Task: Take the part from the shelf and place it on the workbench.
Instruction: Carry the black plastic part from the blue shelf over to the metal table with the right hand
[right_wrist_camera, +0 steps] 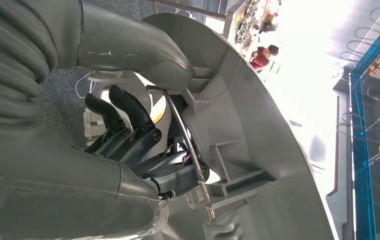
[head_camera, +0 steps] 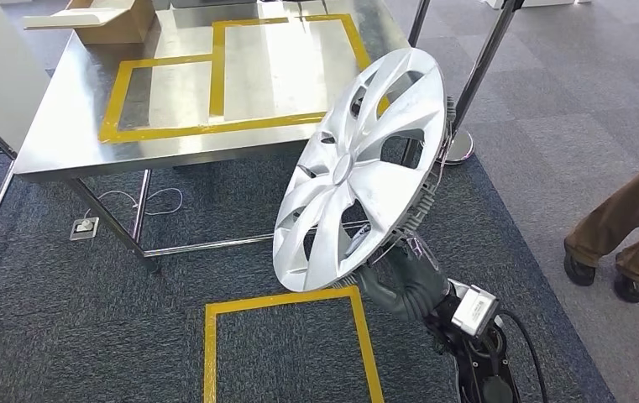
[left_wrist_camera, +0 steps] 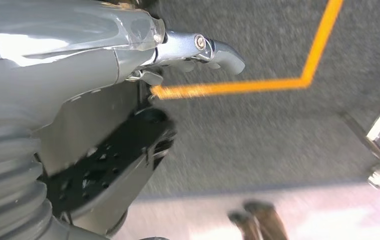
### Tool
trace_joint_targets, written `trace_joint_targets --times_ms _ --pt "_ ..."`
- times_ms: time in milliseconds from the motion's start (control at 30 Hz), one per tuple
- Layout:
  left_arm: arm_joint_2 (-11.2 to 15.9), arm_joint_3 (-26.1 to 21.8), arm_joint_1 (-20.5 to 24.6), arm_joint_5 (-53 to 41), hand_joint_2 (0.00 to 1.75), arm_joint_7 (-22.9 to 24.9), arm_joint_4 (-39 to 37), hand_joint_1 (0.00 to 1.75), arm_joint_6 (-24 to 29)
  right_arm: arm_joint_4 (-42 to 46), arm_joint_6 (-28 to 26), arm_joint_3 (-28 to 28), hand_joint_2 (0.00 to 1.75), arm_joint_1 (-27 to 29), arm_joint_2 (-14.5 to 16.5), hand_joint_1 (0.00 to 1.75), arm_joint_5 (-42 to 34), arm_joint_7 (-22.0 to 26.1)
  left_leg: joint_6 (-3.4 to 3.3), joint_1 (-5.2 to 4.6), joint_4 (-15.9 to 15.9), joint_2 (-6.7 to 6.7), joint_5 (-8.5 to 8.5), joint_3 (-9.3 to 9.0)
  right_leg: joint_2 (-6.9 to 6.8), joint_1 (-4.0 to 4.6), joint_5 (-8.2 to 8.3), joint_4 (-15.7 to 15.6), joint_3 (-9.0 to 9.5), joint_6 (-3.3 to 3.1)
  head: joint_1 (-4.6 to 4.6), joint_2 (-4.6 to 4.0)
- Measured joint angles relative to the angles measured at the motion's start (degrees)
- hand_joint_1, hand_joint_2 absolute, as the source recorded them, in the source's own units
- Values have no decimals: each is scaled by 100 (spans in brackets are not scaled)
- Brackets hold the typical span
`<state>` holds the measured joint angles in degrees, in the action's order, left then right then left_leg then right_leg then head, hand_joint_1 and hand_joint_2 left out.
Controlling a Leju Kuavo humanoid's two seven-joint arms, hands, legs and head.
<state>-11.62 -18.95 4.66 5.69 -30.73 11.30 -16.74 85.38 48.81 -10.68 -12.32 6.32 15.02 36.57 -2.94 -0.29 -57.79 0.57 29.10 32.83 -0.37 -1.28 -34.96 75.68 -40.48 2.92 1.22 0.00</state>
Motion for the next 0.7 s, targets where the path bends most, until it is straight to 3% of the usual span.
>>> trace_joint_targets --times_ms 33,67,133,167,200,267,333,367,400,467,500,533,567,633,667,700 --pt "1 -11 -11 15 175 -9 0 0 -83 -1 0 -1 175 0 -1 175 0 5 -6 -11 0 20 57 -80 4 1 127 55 -109 -5 0 0" --pt "1 -19 -20 20 175 -13 0 0 -119 -2 0 -1 175 -1 -1 175 0 9 -2 -19 0 43 117 -176 7 3 365 -132 -102 -20 -1 0" --pt "-3 -26 -28 22 175 -19 -3 0 -106 -5 0 -2 175 -3 -5 175 0 15 21 -25 6 82 252 -353 34 14 911 -882 135 -70 -2 0" --pt "-3 -29 -28 23 175 -22 -7 0 -96 -8 1 -3 175 -7 -7 175 -1 20 47 -28 5 97 315 -401 54 26 1025 -1214 278 -94 7 0" --pt "-4 -32 -26 23 175 -25 -10 0 -88 -11 1 -4 175 -14 -9 175 -1 25 79 -27 8 104 365 -420 73 42 1025 -1419 380 -124 14 0" --pt "-9 -36 -23 22 175 -25 -13 0 -78 -14 2 -7 175 -35 -8 175 -2 34 154 -24 37 110 431 -448 90 69 850 -1577 496 -184 28 0" --pt "-8 -37 -11 21 175 -16 -5 0 -36 -10 2 -5 175 -47 -1 175 -3 34 218 -20 35 90 495 -501 79 29 784 -1653 611 -247 28 1" --pt "-4 -38 0 20 175 -6 -2 0 31 -8 2 -4 175 -52 4 175 -4 34 256 -17 -104 69 552 -445 67 0 760 -1705 697 -270 32 1" --pt "1 -38 10 15 175 11 2 0 130 -5 2 -3 175 -57 8 175 -3 33 295 -6 -376 45 635 -284 55 -31 733 -1754 790 -285 36 2" --pt "7 -42 7 4 175 55 2 0 341 -5 2 -3 175 -62 10 175 -3 33 374 35 -1178 11 804 306 43 -62 643 -1823 939 -288 41 2" --pt "10 -43 -1 -1 175 73 1 0 407 -5 2 -4 175 -58 10 175 -3 33 403 60 -1485 5 799 600 45 -79 586 -1839 1010 -276 41 2" --pt "13 -44 -3 -2 175 82 1 0 443 -5 2 -4 175 -52 10 175 -3 33 426 83 -1598 1 666 809 47 -99 518 -1847 1093 -258 40 2" --pt "15 -44 -2 -7 175 89 1 0 465 -5 2 -5 175 -47 10 175 -2 33 445 104 -1464 -6 390 896 49 -121 439 -1849 1193 -234 41 2" --pt "15 -44 -6 -21 175 93 -3 0 504 -7 2 -5 175 -42 9 175 -2 33 476 134 -786 -43 -287 812 53 -155 267 -1858 1401 -167 37 2" --pt "15 -44 -16 -30 175 96 -12 0 516 -9 2 -4 175 -45 9 175 -2 34 476 130 -486 -63 -498 722 61 -155 193 -1863 1470 -122 48 1" --pt "14 -44 -22 -36 175 99 -20 0 521 -10 1 -4 175 -51 9 175 -3 37 451 123 -300 -80 -552 654 68 -147 140 -1869 1499 -79 56 1"
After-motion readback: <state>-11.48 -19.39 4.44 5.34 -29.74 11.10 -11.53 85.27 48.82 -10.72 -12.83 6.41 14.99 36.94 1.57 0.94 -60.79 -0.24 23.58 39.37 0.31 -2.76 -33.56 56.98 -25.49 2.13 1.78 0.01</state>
